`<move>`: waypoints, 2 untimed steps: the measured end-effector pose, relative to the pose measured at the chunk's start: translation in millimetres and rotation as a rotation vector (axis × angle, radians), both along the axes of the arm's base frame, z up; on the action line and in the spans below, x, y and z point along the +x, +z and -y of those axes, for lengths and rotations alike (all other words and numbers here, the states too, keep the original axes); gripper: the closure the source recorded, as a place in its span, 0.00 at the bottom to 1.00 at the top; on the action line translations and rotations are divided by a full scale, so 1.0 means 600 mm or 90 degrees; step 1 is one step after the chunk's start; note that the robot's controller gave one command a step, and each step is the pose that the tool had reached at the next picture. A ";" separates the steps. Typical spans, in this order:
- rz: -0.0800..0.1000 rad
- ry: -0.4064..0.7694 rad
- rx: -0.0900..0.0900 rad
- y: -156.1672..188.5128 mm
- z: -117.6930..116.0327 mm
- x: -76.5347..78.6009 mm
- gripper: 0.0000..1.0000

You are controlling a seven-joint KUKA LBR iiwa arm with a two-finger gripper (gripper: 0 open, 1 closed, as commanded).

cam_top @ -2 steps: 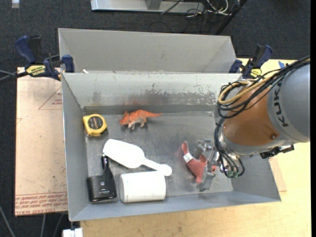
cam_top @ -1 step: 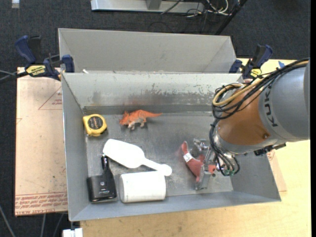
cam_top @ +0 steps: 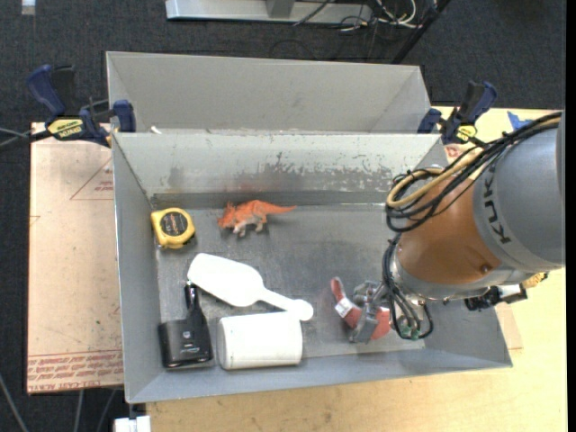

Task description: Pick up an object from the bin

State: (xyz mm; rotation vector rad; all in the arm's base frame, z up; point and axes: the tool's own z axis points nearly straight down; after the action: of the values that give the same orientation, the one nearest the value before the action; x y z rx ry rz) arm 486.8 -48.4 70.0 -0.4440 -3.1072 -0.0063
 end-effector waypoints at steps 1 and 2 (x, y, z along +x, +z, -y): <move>0.000 0.000 0.000 0.000 0.000 0.000 1.00; 0.000 0.000 0.000 0.001 0.000 0.000 1.00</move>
Offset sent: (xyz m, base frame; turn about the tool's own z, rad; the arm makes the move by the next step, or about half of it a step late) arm 0.0000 -0.0001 0.0065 0.0000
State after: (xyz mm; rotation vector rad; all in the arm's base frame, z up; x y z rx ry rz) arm 486.6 -48.3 70.5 -0.4436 -3.1071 -0.0062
